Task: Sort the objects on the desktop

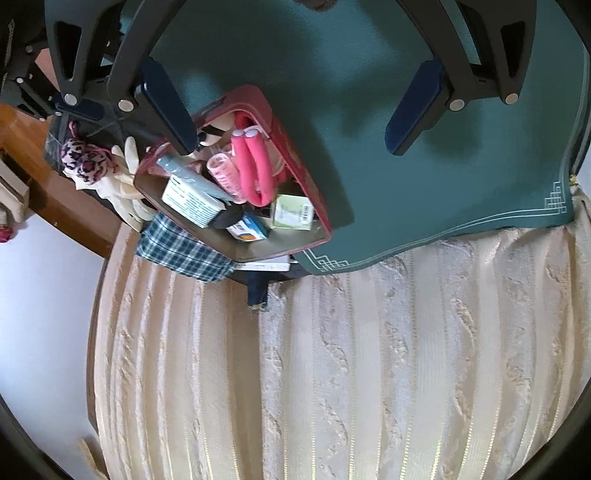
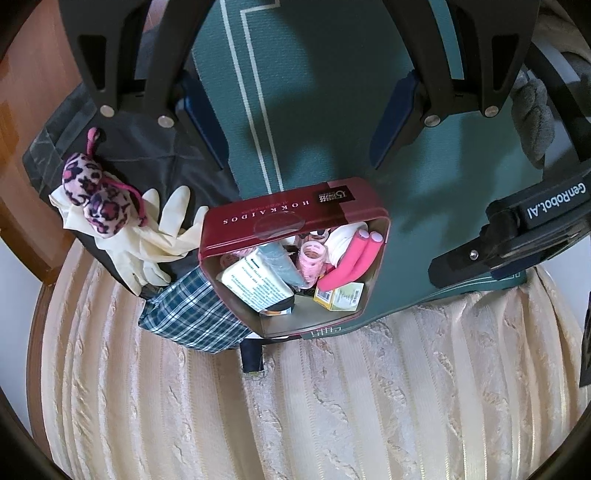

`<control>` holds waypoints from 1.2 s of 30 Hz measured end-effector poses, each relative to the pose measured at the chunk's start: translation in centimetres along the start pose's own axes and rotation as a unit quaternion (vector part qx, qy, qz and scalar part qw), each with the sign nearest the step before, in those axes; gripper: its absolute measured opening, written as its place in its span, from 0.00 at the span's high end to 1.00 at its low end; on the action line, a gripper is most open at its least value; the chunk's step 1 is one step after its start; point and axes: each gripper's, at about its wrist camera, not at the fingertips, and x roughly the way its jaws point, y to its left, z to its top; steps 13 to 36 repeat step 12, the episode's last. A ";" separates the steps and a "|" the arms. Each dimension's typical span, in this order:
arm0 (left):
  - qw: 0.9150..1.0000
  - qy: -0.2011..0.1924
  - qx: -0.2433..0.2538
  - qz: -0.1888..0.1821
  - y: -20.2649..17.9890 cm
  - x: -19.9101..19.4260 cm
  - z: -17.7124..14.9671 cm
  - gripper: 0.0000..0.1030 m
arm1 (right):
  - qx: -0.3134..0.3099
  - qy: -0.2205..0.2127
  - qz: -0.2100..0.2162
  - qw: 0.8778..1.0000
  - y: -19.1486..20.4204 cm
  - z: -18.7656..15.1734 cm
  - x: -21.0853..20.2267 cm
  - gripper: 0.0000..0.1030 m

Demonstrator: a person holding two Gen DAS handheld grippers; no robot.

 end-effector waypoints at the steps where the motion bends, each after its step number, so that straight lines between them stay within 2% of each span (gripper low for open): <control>1: 1.000 0.003 0.001 -0.006 -0.1 0.1 0.0 0.00 | 0.000 0.001 0.001 1.000 0.0 0.0 0.1 0.21; 5: 0.999 0.013 0.009 -0.029 -0.5 0.5 -0.1 0.00 | -0.002 0.005 0.003 1.000 0.2 -0.2 0.4 0.21; 10: 0.998 -0.038 0.011 -0.047 -0.6 -0.6 -0.4 0.00 | 0.003 0.006 0.003 1.000 0.1 -0.2 0.4 0.21; 12: 0.997 -0.042 0.015 -0.056 -0.5 -0.7 -0.4 0.00 | 0.005 0.007 0.003 1.000 0.0 -0.2 0.5 0.21; 36: 0.997 -0.042 0.015 -0.056 -0.5 -0.7 -0.4 0.00 | 0.005 0.007 0.003 1.000 0.0 -0.2 0.5 0.21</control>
